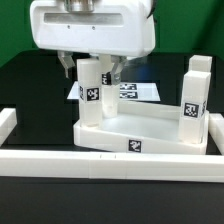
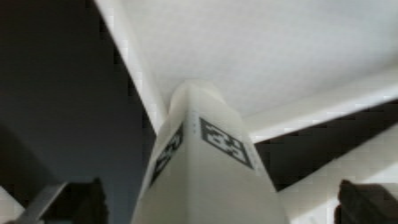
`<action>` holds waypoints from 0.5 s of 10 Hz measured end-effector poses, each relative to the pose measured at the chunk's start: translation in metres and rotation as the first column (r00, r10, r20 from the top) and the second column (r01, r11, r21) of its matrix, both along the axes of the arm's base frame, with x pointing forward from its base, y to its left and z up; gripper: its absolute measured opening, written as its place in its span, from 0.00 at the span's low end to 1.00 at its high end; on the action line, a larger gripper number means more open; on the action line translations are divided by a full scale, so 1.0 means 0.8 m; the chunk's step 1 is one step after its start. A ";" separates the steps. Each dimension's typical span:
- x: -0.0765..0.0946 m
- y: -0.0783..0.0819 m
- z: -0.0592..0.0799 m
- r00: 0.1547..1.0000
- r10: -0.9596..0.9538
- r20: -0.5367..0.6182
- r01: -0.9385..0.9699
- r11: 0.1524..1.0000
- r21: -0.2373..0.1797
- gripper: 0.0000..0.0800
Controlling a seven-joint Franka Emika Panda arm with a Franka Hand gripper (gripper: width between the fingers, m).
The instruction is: Assemble desk
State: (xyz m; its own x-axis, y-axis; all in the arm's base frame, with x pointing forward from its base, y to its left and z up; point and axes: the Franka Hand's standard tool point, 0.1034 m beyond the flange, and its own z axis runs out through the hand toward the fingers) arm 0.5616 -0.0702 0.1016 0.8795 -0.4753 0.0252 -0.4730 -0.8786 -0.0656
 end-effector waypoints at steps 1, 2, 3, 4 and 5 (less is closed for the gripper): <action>0.000 -0.001 0.000 0.991 0.135 0.003 -0.135 0.991 -0.011 0.81; -0.001 -0.002 0.000 0.971 0.238 0.004 -0.238 0.971 -0.020 0.81; -0.001 -0.002 0.000 0.943 0.333 0.002 -0.333 0.942 -0.030 0.81; -0.003 -0.002 0.000 0.905 0.424 -0.020 -0.425 0.905 -0.034 0.81; -0.003 -0.002 0.004 0.877 0.480 -0.024 -0.481 0.876 -0.043 0.81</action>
Offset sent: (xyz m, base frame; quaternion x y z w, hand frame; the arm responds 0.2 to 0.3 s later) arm 0.0002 0.0010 0.0058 -0.0298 -0.0536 -0.2665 0.9619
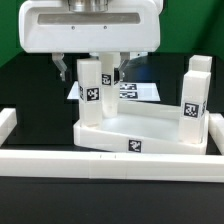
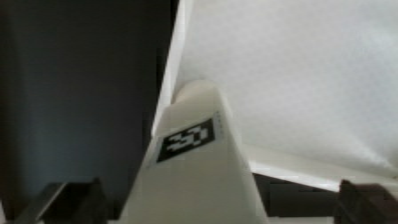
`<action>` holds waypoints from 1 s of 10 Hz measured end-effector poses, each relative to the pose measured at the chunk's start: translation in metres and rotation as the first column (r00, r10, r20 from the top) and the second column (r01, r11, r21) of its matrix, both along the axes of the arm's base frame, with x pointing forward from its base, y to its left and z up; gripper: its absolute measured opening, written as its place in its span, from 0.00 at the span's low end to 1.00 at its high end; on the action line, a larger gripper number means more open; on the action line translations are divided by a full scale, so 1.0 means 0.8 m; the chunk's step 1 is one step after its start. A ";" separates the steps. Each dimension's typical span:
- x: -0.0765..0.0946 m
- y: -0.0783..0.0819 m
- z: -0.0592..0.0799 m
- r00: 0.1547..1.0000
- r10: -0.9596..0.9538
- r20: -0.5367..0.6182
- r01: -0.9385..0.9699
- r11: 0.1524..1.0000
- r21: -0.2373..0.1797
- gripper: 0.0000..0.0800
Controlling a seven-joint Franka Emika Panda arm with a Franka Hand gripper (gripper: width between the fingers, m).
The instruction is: Assemble desk
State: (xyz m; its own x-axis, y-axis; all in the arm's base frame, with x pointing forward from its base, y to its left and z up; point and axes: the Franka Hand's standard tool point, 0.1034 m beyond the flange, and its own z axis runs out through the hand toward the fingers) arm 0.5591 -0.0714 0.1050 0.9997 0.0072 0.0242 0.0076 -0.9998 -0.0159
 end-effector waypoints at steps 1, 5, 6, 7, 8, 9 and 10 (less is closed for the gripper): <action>-0.003 -0.002 0.001 0.998 0.063 0.005 -0.063 0.998 -0.006 0.81; -0.006 -0.004 -0.001 0.994 0.111 0.009 -0.111 0.994 -0.011 0.56; -0.006 -0.004 -0.001 0.995 0.100 0.009 -0.100 0.995 -0.011 0.36; -0.006 -0.004 -0.001 0.997 0.077 0.009 -0.077 0.997 -0.010 0.36; -0.006 -0.004 -0.001 0.997 0.078 0.009 -0.078 0.997 -0.010 0.36; -0.003 -0.003 -0.001 0.999 -0.041 0.006 0.041 0.999 0.002 0.36; 0.004 -0.002 0.000 0.982 -0.190 0.001 0.190 0.982 0.011 0.36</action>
Offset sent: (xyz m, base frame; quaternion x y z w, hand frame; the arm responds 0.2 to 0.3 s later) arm 0.0000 0.0000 0.0000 0.0000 0.0000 0.0000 1.0000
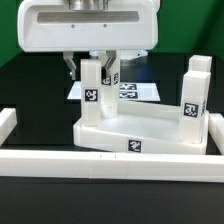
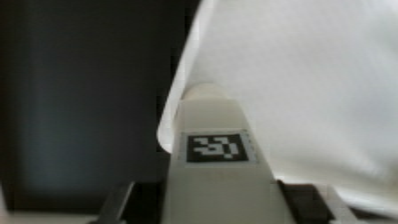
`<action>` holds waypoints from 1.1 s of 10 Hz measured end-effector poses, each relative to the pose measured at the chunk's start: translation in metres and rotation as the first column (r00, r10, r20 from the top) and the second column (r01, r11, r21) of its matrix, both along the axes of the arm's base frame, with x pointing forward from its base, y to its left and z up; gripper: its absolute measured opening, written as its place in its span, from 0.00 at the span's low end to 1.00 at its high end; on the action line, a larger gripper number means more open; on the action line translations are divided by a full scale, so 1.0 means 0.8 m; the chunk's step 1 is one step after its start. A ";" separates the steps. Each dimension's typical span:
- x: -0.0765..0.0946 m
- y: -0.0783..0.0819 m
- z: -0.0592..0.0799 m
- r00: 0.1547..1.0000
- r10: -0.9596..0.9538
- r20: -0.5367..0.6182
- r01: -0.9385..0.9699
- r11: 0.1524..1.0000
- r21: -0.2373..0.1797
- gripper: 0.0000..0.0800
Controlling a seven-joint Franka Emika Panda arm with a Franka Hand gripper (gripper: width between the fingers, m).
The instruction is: Assemble desk
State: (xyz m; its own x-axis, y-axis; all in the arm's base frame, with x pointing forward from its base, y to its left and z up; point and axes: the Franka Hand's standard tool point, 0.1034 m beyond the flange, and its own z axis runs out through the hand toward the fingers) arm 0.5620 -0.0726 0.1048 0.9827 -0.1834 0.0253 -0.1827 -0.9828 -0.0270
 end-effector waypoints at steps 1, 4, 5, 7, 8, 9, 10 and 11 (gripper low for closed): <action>0.005 0.003 0.000 0.989 -0.151 -0.002 0.151 0.989 0.005 0.36; 0.016 0.007 -0.003 0.859 -0.511 -0.013 0.511 0.859 0.035 0.36; 0.020 0.005 -0.003 0.808 -0.589 -0.017 0.589 0.807 0.044 0.36; 0.024 0.003 -0.003 0.740 -0.672 -0.030 0.673 0.738 0.045 0.36; 0.025 0.006 -0.003 0.696 -0.718 -0.034 0.718 0.694 0.045 0.36; 0.025 0.008 -0.003 0.687 -0.726 -0.032 0.727 0.685 0.046 0.36; 0.026 0.008 -0.003 0.686 -0.727 -0.032 0.727 0.685 0.046 0.36; 0.025 0.008 -0.003 0.728 -0.685 -0.029 0.686 0.727 0.043 0.36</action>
Offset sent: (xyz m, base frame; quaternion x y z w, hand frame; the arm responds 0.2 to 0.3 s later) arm 0.0150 0.0073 -0.0102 0.0218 -0.0130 0.3541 0.9349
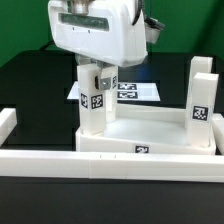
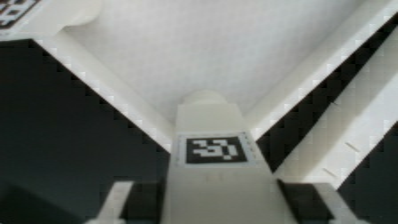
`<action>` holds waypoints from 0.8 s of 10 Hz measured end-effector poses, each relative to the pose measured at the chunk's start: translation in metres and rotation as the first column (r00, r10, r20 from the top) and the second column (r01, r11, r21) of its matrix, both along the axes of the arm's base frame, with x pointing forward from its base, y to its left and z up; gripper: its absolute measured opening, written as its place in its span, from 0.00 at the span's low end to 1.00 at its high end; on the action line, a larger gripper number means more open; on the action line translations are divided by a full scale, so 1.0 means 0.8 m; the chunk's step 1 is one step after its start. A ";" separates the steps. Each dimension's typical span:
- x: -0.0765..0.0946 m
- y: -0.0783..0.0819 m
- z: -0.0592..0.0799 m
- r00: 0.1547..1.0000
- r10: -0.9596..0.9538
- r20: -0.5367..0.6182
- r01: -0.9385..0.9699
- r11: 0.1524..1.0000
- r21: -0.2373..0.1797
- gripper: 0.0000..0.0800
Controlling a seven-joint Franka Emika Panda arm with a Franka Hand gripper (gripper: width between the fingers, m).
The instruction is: Assemble desk
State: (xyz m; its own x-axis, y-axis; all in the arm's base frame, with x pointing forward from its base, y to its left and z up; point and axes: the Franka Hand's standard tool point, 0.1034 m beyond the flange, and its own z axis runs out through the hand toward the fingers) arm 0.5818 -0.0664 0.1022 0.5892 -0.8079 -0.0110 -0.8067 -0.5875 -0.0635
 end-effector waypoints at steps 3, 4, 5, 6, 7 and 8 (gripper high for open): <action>-0.001 0.002 0.000 0.965 0.262 0.005 -0.261 0.965 -0.018 0.68; -0.001 0.001 0.000 0.932 0.363 0.008 -0.363 0.932 -0.025 0.78; -0.001 -0.002 0.000 0.893 0.450 0.010 -0.450 0.893 -0.031 0.80; -0.001 -0.004 0.001 0.822 0.569 0.009 -0.568 0.822 -0.041 0.80; 0.000 -0.004 0.002 0.762 0.647 0.000 -0.647 0.761 -0.051 0.81; -0.001 -0.006 0.001 0.693 0.721 -0.011 -0.720 0.692 -0.059 0.81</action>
Offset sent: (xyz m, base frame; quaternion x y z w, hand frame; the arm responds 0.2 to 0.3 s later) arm -0.0071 0.0012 0.0041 -0.0136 0.0129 -0.2593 0.9656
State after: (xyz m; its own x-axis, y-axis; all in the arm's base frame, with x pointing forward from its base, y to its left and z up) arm 0.5811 -0.0712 0.1034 0.9904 -0.1347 0.0303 -0.1342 -0.9908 -0.0195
